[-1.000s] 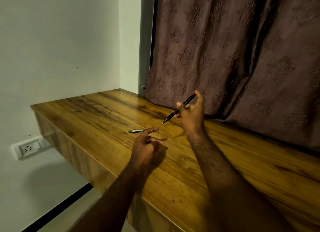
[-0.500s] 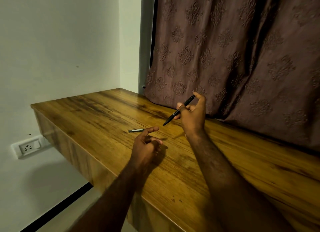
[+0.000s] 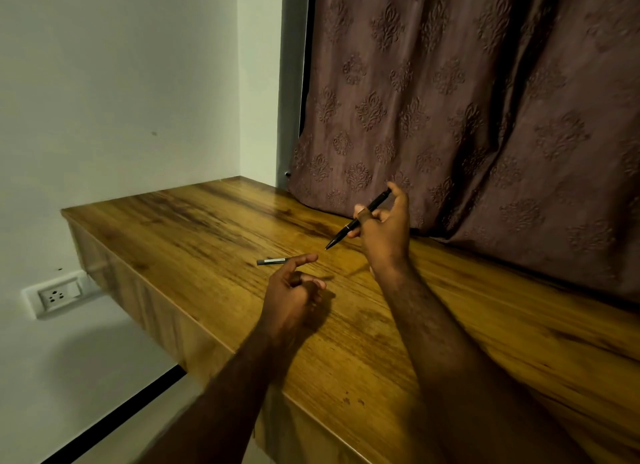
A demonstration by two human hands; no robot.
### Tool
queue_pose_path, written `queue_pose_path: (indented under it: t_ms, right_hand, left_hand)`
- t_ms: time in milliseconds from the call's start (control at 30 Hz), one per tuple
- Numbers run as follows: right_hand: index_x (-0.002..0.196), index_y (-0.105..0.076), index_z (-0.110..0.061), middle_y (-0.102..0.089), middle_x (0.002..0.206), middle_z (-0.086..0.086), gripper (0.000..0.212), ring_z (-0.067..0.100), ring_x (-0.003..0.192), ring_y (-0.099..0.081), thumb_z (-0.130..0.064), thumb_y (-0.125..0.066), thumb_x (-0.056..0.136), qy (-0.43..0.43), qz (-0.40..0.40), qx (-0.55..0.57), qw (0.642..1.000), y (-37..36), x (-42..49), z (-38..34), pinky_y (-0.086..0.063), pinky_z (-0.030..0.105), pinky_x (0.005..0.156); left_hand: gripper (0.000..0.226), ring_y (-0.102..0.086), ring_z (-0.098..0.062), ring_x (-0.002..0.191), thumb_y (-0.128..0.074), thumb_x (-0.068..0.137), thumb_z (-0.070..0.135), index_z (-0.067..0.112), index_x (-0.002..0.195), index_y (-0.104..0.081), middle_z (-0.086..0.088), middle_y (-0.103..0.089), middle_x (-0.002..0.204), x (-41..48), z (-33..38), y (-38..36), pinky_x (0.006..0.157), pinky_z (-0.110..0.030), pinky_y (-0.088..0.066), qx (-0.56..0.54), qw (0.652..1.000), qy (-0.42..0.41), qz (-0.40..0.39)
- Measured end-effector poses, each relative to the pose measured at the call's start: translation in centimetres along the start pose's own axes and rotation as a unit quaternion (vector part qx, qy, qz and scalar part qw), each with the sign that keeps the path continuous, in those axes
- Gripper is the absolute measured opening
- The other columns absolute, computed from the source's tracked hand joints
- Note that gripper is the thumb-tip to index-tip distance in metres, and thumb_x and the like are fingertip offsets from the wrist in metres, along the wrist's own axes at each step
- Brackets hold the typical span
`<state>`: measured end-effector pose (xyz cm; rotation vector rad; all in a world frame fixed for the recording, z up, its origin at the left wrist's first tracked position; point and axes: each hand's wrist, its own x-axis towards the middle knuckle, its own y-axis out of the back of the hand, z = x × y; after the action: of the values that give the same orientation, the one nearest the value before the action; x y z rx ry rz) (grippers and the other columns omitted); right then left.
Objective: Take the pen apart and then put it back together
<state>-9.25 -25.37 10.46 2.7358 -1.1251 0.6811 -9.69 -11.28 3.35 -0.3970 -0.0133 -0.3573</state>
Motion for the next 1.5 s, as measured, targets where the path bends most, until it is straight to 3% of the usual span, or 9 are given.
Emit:
queue_pose_path:
  t_ms: [100, 267, 500, 667, 800, 967, 1167, 1300, 1500]
  right_hand:
    - [0.138, -0.035, -0.022, -0.067, 0.096, 0.021, 0.057, 0.012, 0.046, -0.061, -0.008, -0.063, 0.090, 0.010, 0.002, -0.002, 1.000, 0.07, -0.05, 0.03, -0.052, 0.023, 0.050]
    - [0.145, -0.028, -0.026, -0.063, 0.106, 0.020, 0.066, 0.010, 0.049, -0.062, -0.011, -0.063, 0.091, 0.000, 0.005, -0.007, 1.000, -0.09, 0.06, 0.02, -0.051, 0.018, 0.050]
    - [0.145, -0.027, -0.026, -0.062, 0.104, 0.023, 0.065, 0.014, 0.052, -0.062, -0.011, -0.061, 0.092, 0.016, 0.013, -0.005, 1.000, -0.12, 0.03, 0.22, -0.053, 0.022, 0.052]
    - [0.143, -0.032, -0.024, -0.060, 0.104, 0.027, 0.061, 0.018, 0.058, -0.063, -0.008, -0.061, 0.091, 0.022, 0.008, -0.013, 1.000, -0.12, 0.09, 0.26, -0.049, 0.017, 0.047]
    - [0.147, -0.025, -0.026, -0.061, 0.104, 0.023, 0.067, 0.013, 0.053, -0.062, -0.010, -0.060, 0.093, 0.021, -0.004, -0.020, 1.000, -0.22, 0.01, 0.23, -0.051, 0.018, 0.050]
    - [0.142, -0.033, -0.025, -0.064, 0.100, 0.023, 0.060, 0.016, 0.054, -0.063, -0.009, -0.061, 0.092, 0.027, 0.003, -0.022, 0.999, -0.19, 0.10, 0.36, -0.050, 0.021, 0.048]
    - [0.147, -0.026, -0.026, -0.063, 0.101, 0.021, 0.066, 0.014, 0.056, -0.064, -0.009, -0.060, 0.092, 0.025, -0.008, -0.024, 0.999, -0.28, -0.07, 0.20, -0.052, 0.020, 0.049]
    - [0.139, -0.035, -0.024, -0.066, 0.097, 0.020, 0.056, 0.008, 0.047, -0.061, -0.009, -0.061, 0.092, 0.035, -0.003, -0.027, 0.999, -0.12, -0.09, 0.11, -0.051, 0.021, 0.047]
    - [0.144, -0.029, -0.025, -0.065, 0.100, 0.020, 0.062, 0.011, 0.051, -0.062, -0.009, -0.060, 0.093, 0.026, -0.009, -0.010, 1.000, -0.30, -0.11, 0.11, -0.051, 0.021, 0.049]
  left_hand:
    - [0.047, -0.047, -0.014, 0.043, -0.046, 0.082, -0.021, 0.010, 0.115, -0.059, -0.014, -0.058, 0.069, 0.05, -0.04, -0.05, 0.040, -0.017, -0.037, -0.007, 1.000, 0.001, 0.001]
    - [0.047, -0.047, -0.010, 0.041, -0.046, 0.082, -0.021, 0.009, 0.115, -0.059, -0.012, -0.058, 0.068, -0.21, 0.24, -0.25, 0.039, -0.017, -0.037, 0.002, 1.000, -0.007, 0.002]
    - [0.047, -0.050, -0.010, 0.045, -0.049, 0.081, -0.018, 0.011, 0.116, -0.060, -0.012, -0.061, 0.070, -0.08, 0.07, 0.07, 0.039, -0.018, -0.040, 0.033, 0.999, -0.013, 0.012]
    - [0.045, -0.049, -0.007, 0.041, -0.048, 0.082, -0.019, 0.008, 0.116, -0.059, -0.012, -0.059, 0.070, -0.14, 0.13, -0.06, 0.038, -0.015, -0.038, 0.036, 0.999, -0.021, 0.004]
    - [0.046, -0.052, -0.010, 0.047, -0.051, 0.081, -0.016, 0.012, 0.116, -0.061, -0.014, -0.062, 0.074, -0.04, 0.10, 0.11, 0.040, -0.017, -0.042, 0.064, 0.997, -0.031, 0.011]
    - [0.047, -0.053, -0.013, 0.052, -0.052, 0.081, -0.015, 0.018, 0.113, -0.063, -0.011, -0.064, 0.073, 0.39, -0.28, 0.38, 0.043, -0.024, -0.042, 0.043, 0.999, -0.008, 0.006]
    - [0.048, -0.056, -0.016, 0.057, -0.054, 0.079, -0.014, 0.022, 0.109, -0.065, -0.011, -0.066, 0.073, 0.69, -0.61, 0.49, 0.049, -0.026, -0.044, 0.063, 0.998, -0.020, 0.015]
    - [0.047, -0.056, -0.014, 0.055, -0.054, 0.079, -0.014, 0.018, 0.113, -0.063, -0.011, -0.066, 0.073, 0.74, -0.62, 0.47, 0.051, -0.024, -0.046, 0.083, 0.996, -0.037, 0.016]
    - [0.047, -0.055, -0.013, 0.052, -0.055, 0.079, -0.015, 0.015, 0.114, -0.063, -0.012, -0.065, 0.072, 0.74, -0.63, 0.48, 0.046, -0.019, -0.044, 0.076, 0.996, -0.042, 0.013]
